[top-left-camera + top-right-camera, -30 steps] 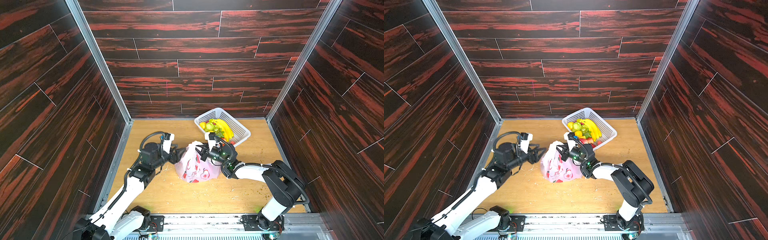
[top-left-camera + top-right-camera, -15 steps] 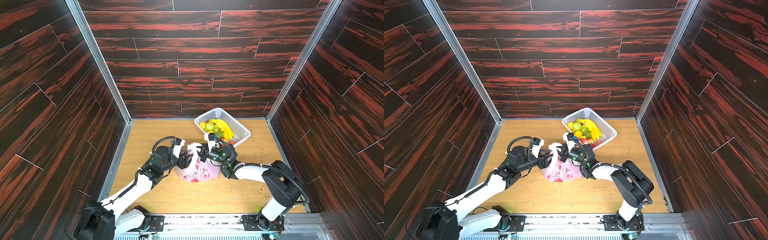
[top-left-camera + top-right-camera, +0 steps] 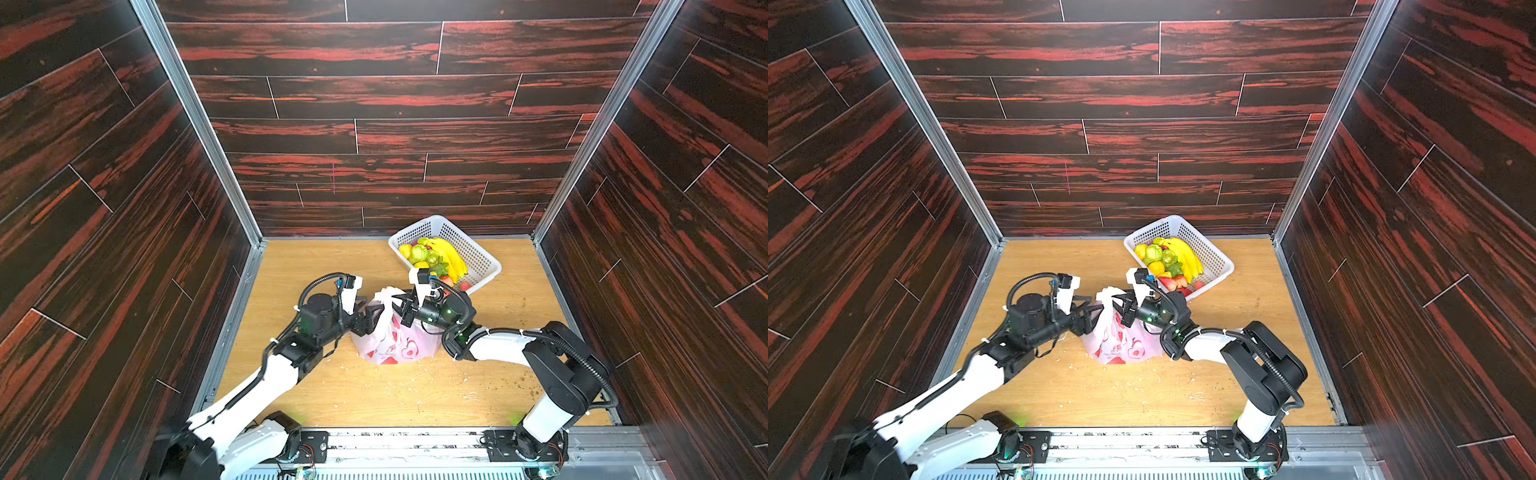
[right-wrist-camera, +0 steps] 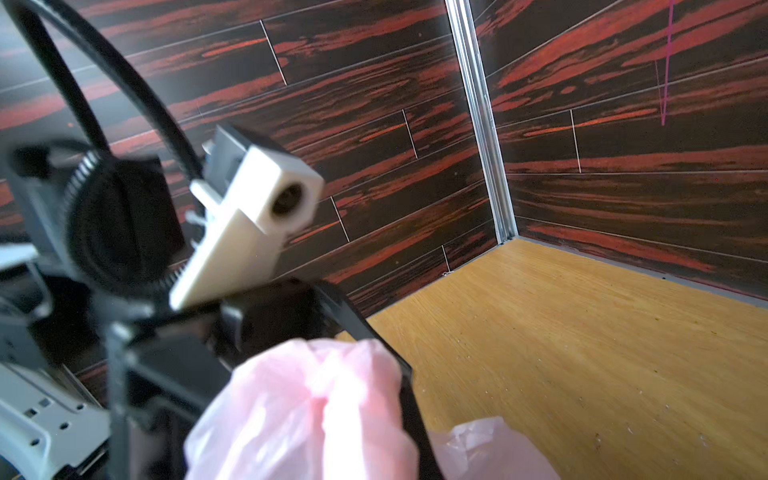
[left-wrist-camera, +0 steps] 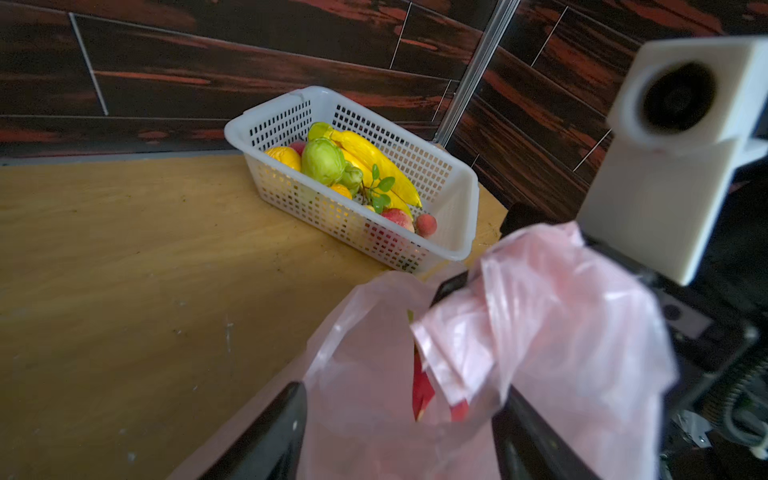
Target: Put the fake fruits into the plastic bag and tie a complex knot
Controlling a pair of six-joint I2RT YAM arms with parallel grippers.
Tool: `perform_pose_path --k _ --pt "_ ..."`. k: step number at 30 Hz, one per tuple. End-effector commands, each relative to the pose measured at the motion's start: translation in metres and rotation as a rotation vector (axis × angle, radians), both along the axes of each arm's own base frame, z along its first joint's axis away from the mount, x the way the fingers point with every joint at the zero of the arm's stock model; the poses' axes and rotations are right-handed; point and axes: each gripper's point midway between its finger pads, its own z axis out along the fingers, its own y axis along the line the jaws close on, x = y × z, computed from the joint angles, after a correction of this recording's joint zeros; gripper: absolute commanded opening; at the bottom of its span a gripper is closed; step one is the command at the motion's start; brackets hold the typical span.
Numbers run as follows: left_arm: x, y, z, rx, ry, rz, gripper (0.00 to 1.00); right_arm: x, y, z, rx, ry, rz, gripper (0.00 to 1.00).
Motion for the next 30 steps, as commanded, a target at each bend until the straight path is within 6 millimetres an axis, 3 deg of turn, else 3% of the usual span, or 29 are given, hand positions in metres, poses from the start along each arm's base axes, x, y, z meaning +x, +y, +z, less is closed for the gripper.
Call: perform_pose_path --k 1,7,15,24,30 --pt "-0.011 0.007 0.004 0.034 0.044 -0.009 0.76 -0.006 -0.001 0.015 0.036 -0.051 0.007 0.0" --pt "-0.018 0.033 0.025 0.0 0.041 0.062 0.78 -0.008 -0.002 0.015 0.027 -0.066 0.005 0.0" --pt "0.003 0.057 0.064 -0.328 0.217 0.277 0.78 -0.011 -0.003 0.017 0.028 -0.083 0.014 0.0" --pt "0.01 0.009 0.059 -0.702 0.655 0.124 0.67 -0.011 -0.003 0.018 0.023 -0.092 0.014 0.0" --pt "0.012 -0.007 0.04 -0.734 0.793 0.073 0.59 -0.011 -0.003 0.017 0.021 -0.09 0.013 0.0"
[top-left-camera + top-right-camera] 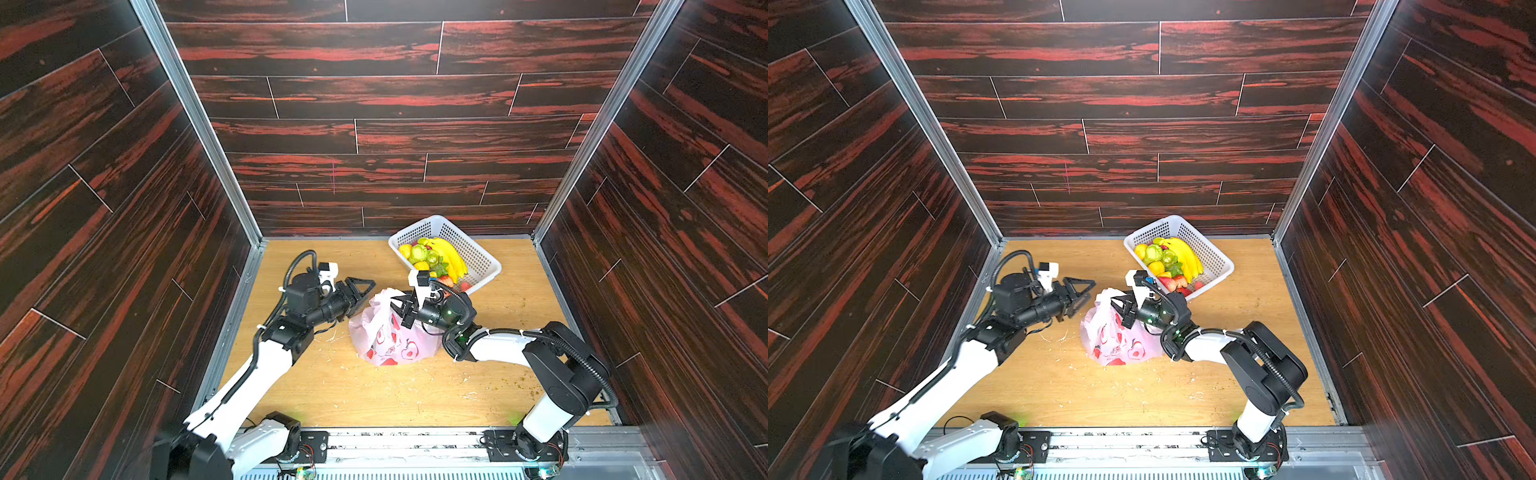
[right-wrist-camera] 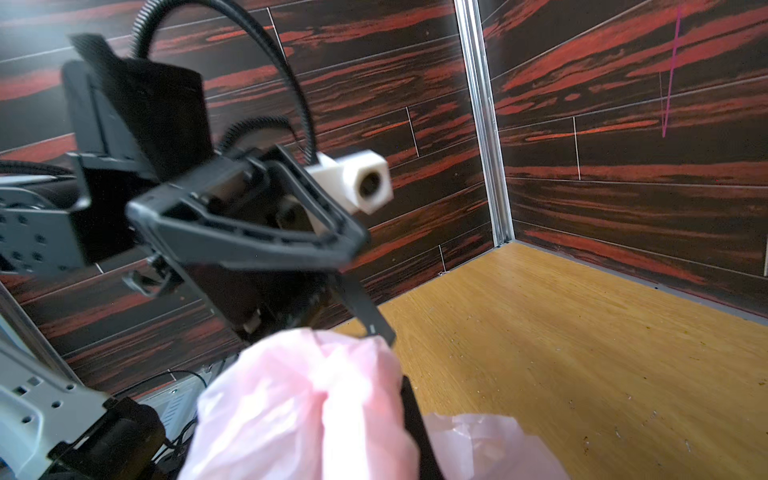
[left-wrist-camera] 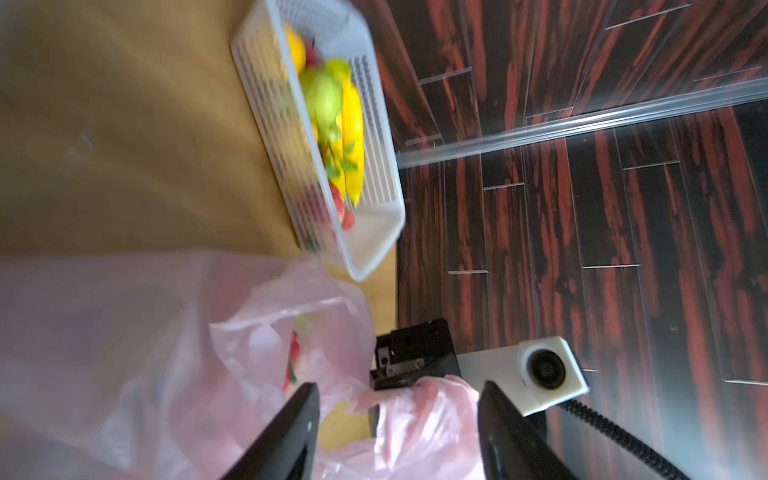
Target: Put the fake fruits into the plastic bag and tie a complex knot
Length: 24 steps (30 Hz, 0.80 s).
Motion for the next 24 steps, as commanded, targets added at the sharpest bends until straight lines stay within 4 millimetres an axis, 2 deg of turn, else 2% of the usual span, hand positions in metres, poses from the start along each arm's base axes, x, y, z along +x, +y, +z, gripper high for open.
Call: perform_pose_path --k 1,14,19,24 --pt "-0.005 -0.011 0.011 -0.111 0.051 -0.058 0.57 -0.009 -0.003 0.018 0.037 -0.046 0.013 0.0" --pt "-0.009 -0.01 -0.003 -0.103 0.088 -0.052 0.34 -0.008 -0.001 0.018 0.036 -0.041 0.018 0.0" --pt "-0.006 -0.011 -0.001 -0.109 0.07 -0.051 0.26 -0.008 -0.001 0.017 0.036 -0.038 0.019 0.0" --pt "-0.008 -0.013 0.0 -0.112 0.067 -0.056 0.24 -0.008 -0.001 0.018 0.038 -0.038 0.02 0.0"
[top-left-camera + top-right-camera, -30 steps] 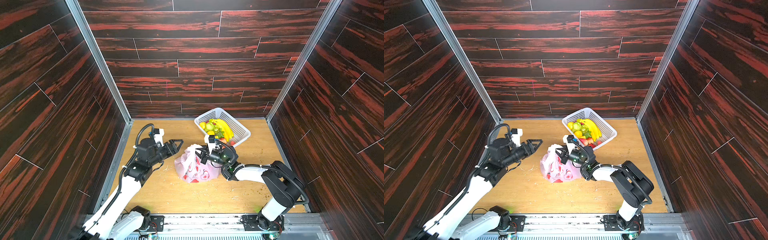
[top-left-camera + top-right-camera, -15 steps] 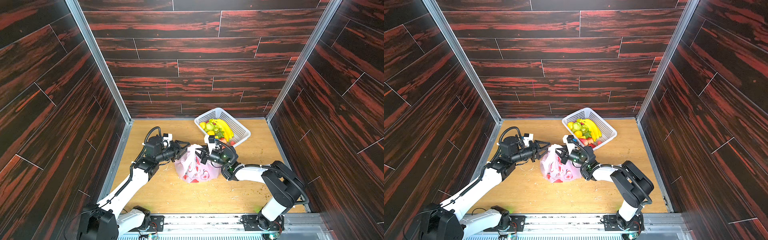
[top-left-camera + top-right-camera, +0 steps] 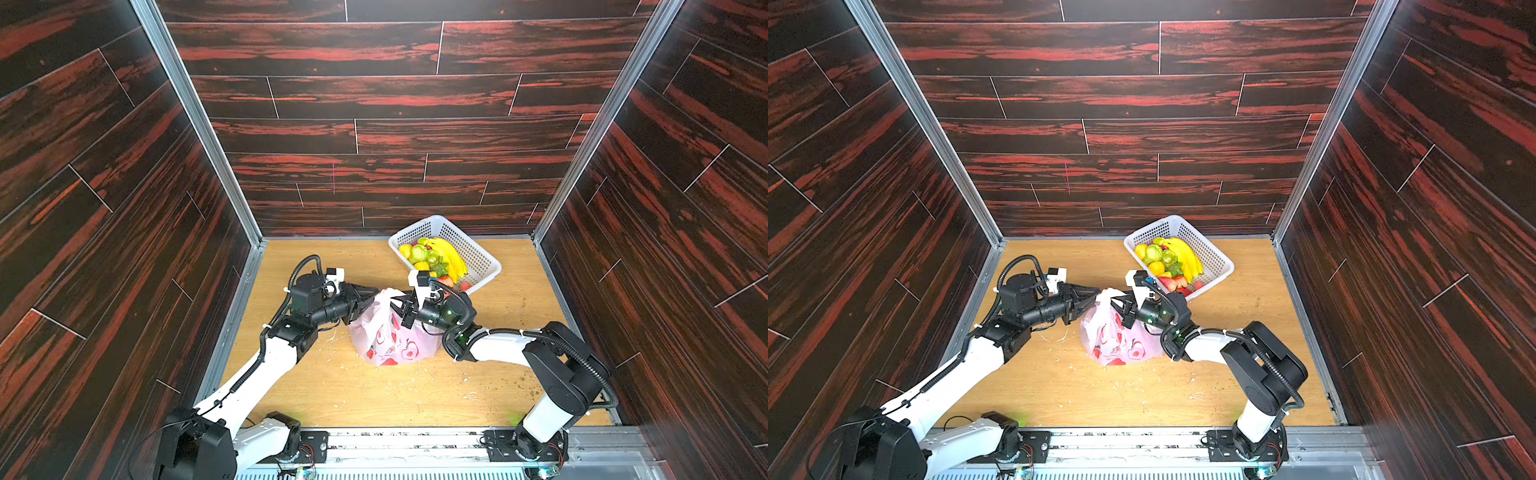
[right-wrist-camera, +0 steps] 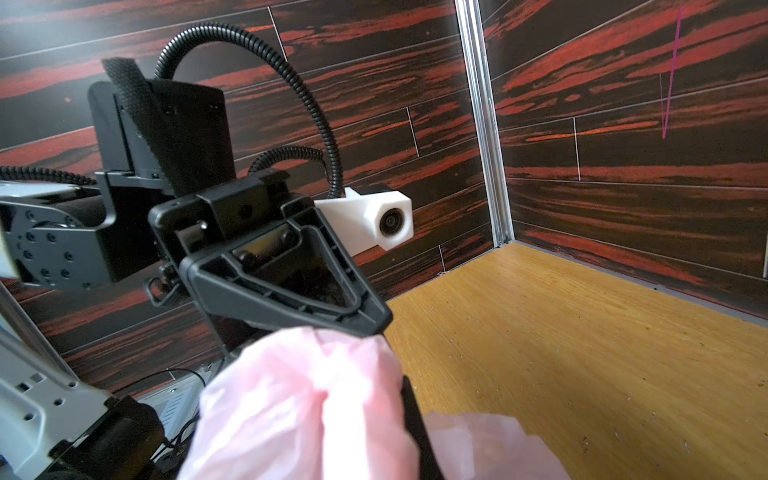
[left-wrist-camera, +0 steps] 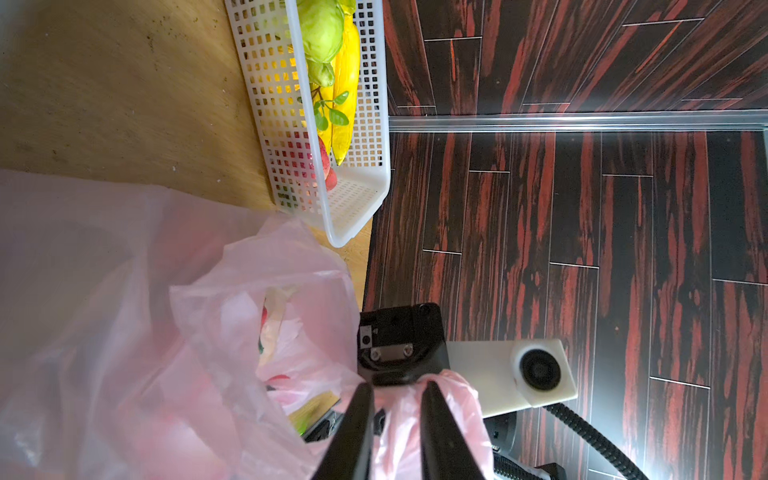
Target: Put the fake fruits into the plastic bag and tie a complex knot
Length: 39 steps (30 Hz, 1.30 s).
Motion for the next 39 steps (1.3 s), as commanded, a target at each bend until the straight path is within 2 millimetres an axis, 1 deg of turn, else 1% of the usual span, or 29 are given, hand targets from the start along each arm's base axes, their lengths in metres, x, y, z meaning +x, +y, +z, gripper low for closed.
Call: perform_pose_path --k 1,12,14,19,22,26,30,33,36,37,39 --pt "-0.003 -0.003 0.006 -0.017 -0.024 -0.011 0.24 -0.008 -0.001 0.019 0.041 -0.037 0.021 0.0" --pt "-0.005 -0.014 0.006 -0.017 -0.029 -0.037 0.23 -0.008 -0.001 0.018 0.038 -0.033 0.023 0.0" --pt "-0.005 -0.015 0.007 -0.017 -0.031 -0.04 0.21 -0.009 -0.001 0.017 0.037 -0.032 0.025 0.0" --pt "-0.003 -0.015 0.004 -0.009 -0.031 -0.033 0.1 -0.01 0.0 0.017 0.037 -0.028 0.032 0.0" --pt "-0.002 -0.015 0.002 -0.005 -0.028 -0.027 0.06 -0.01 -0.001 0.017 0.037 -0.03 0.035 0.0" --pt "-0.001 -0.014 0.005 -0.008 -0.041 -0.022 0.0 -0.011 0.0 0.016 0.031 -0.027 0.04 0.0" --pt "-0.002 -0.014 0.008 -0.007 -0.055 -0.018 0.0 -0.01 -0.001 0.016 0.03 -0.025 0.031 0.0" --pt "-0.003 -0.014 0.008 -0.007 -0.056 -0.017 0.0 -0.011 -0.003 0.016 0.023 -0.026 0.026 0.03" --pt "-0.005 -0.017 0.008 -0.005 -0.061 -0.03 0.0 -0.011 -0.007 0.018 0.02 -0.03 0.01 0.03" --pt "-0.006 -0.018 0.008 -0.003 -0.062 -0.035 0.0 -0.011 -0.009 0.017 0.017 -0.03 0.003 0.04" --pt "-0.007 -0.021 0.008 0.0 -0.066 -0.046 0.0 -0.011 -0.012 0.016 0.012 -0.027 -0.008 0.09"
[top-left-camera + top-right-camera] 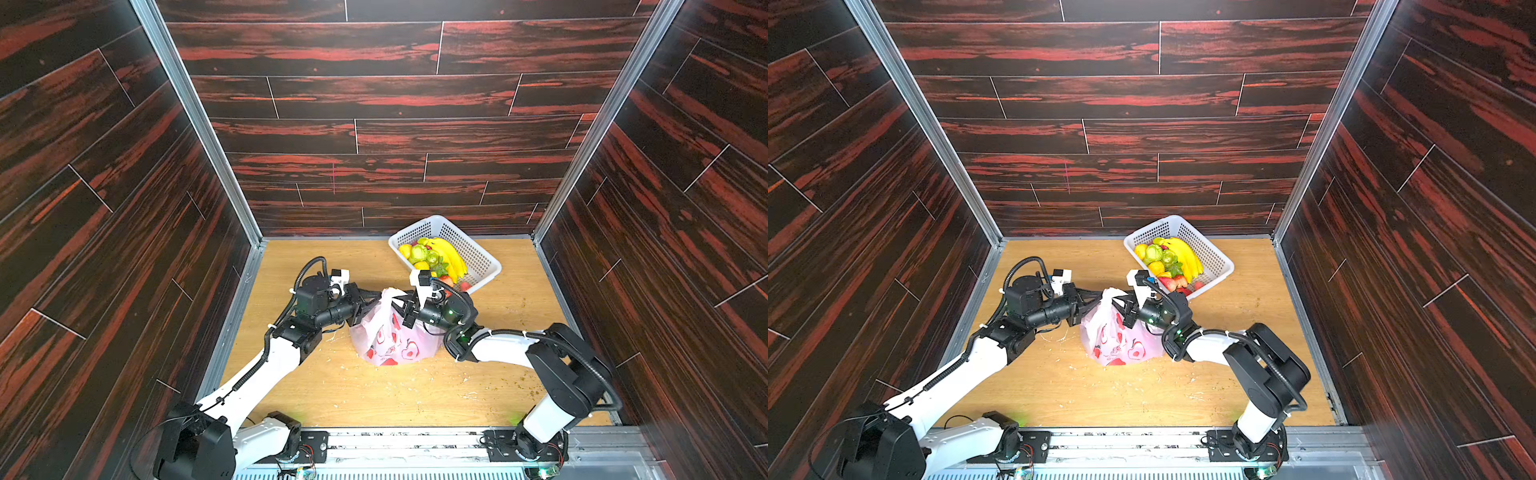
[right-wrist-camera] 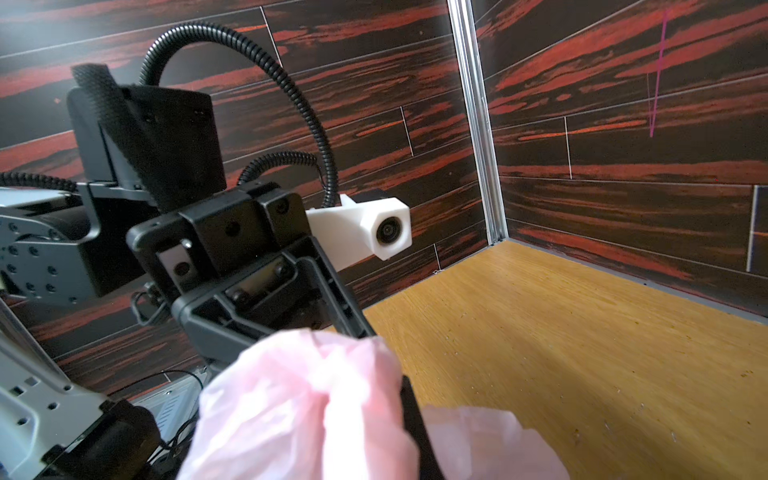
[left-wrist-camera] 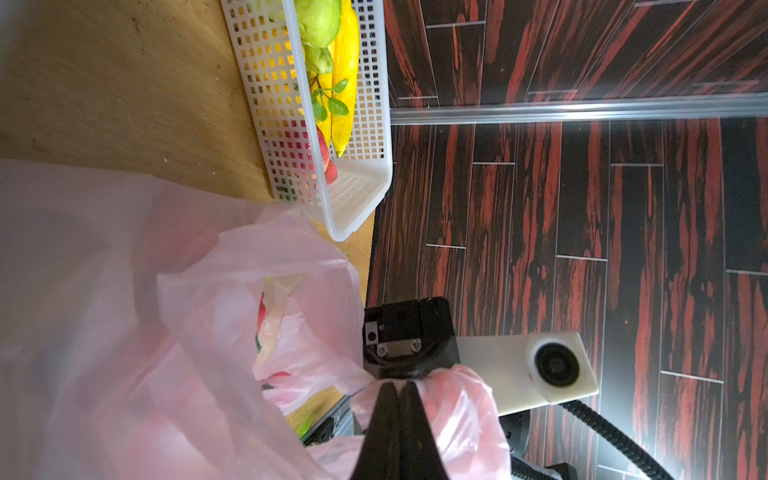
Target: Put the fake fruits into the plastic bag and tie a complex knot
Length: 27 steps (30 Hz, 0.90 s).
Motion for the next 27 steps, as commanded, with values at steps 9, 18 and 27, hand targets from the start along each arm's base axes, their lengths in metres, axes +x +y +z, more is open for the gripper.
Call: perform_pose_path --k 9,18,27 --pt "0.0 -0.011 0.01 -0.009 -0.051 -0.029 0.0 -0.011 -0.018 0.01 -0.01 -0.026 -0.024 0.27" --pt "0.0 -0.014 0.01 -0.007 -0.051 -0.036 0.0 -0.014 -0.03 0.008 -0.046 -0.022 -0.051 0.5" --pt "0.001 -0.016 0.01 -0.003 -0.049 -0.038 0.0 -0.03 -0.052 0.014 -0.077 -0.009 -0.092 0.88"
